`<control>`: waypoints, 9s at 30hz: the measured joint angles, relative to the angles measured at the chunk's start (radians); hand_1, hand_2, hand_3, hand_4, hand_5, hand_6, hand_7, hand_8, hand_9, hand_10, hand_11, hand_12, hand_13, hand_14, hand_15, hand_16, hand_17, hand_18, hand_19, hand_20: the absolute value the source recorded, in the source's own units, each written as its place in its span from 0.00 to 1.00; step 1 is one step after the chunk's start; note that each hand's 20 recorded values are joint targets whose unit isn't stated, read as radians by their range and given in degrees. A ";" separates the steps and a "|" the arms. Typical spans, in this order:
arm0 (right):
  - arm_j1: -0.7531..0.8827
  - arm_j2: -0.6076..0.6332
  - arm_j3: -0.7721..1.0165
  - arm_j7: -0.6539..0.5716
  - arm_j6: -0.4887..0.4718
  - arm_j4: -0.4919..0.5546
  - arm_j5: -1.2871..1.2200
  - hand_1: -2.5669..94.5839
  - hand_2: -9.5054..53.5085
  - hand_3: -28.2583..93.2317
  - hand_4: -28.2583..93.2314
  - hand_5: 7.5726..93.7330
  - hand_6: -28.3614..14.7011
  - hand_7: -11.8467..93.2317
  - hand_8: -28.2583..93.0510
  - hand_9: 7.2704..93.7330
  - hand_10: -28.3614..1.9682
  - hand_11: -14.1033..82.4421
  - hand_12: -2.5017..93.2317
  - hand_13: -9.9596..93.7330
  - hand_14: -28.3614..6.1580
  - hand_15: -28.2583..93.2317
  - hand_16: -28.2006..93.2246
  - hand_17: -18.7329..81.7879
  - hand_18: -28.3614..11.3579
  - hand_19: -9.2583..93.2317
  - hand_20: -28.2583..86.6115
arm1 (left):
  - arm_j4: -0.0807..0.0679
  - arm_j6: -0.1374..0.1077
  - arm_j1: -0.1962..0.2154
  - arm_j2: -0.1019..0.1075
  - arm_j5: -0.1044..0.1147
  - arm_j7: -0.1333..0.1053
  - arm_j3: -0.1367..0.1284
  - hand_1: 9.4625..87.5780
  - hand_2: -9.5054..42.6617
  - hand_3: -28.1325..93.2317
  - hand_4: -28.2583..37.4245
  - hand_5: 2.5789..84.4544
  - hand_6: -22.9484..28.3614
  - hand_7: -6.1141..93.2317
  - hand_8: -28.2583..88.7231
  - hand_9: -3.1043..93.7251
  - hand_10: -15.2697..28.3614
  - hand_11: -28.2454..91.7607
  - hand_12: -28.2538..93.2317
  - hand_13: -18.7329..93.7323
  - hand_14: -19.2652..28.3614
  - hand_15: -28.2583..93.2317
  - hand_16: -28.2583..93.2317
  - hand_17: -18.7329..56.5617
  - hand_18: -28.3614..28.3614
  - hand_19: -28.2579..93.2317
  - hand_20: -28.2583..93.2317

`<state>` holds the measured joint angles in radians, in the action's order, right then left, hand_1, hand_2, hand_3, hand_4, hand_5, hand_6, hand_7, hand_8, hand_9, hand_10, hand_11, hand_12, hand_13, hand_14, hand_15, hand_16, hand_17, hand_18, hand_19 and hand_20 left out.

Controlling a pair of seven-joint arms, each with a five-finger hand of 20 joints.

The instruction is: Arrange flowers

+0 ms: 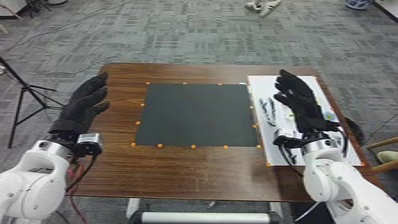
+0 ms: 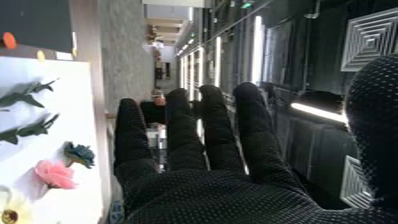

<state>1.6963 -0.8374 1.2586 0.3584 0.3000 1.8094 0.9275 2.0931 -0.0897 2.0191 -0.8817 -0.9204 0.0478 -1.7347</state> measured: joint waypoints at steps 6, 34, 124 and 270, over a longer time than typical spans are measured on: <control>0.005 0.008 -0.002 0.008 0.001 -0.003 -0.001 0.20 0.00 0.93 0.00 0.21 0.58 0.37 0.10 0.24 0.65 0.29 0.24 0.29 0.56 0.34 0.45 0.19 0.24 0.47 0.36 | 0.002 0.002 0.008 0.001 -0.001 -0.001 -0.012 0.27 0.00 0.71 0.00 0.12 0.46 0.30 0.13 0.10 0.49 0.34 0.41 0.16 0.55 0.44 0.23 0.02 0.79 0.52 0.31; 0.535 0.263 0.284 -0.551 0.239 0.246 1.111 0.41 0.00 0.66 0.00 0.60 0.64 0.82 0.05 0.61 0.52 0.90 0.72 0.58 0.36 0.94 0.61 0.36 0.18 0.81 0.70 | 0.023 0.001 0.082 -0.005 0.017 -0.011 -0.085 0.26 0.00 0.73 0.00 0.12 0.46 0.29 0.14 0.10 0.49 0.33 0.41 0.16 0.56 0.46 0.23 0.02 0.80 0.52 0.31; -0.389 0.273 -0.712 -1.020 0.209 0.142 1.328 0.41 0.00 0.96 0.12 0.78 0.60 0.72 0.46 0.84 0.58 0.88 0.70 0.76 0.47 0.93 0.60 0.47 0.16 0.88 0.67 | 0.053 0.032 0.186 0.040 0.048 0.007 -0.276 0.22 0.00 0.76 0.00 0.15 0.47 0.28 0.14 0.11 0.49 0.32 0.40 0.16 0.57 0.44 0.23 0.01 0.80 0.51 0.31; -0.785 -0.274 -1.041 -0.976 -0.189 -0.156 1.264 0.27 0.29 1.00 0.32 0.72 0.64 0.42 0.19 0.75 0.57 0.70 0.93 0.66 0.40 0.89 0.66 0.40 0.13 0.85 0.68 | -0.112 0.136 -0.476 0.333 0.236 0.060 0.175 0.20 0.00 0.78 0.00 0.16 0.46 0.25 0.16 0.12 0.49 0.29 0.42 0.16 0.57 0.41 0.24 0.00 0.82 0.51 0.30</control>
<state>0.9114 -1.1119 0.2172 -0.6173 0.1115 1.6538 2.1911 1.9808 0.0465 1.5432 -0.5485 -0.6840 0.1082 -1.5597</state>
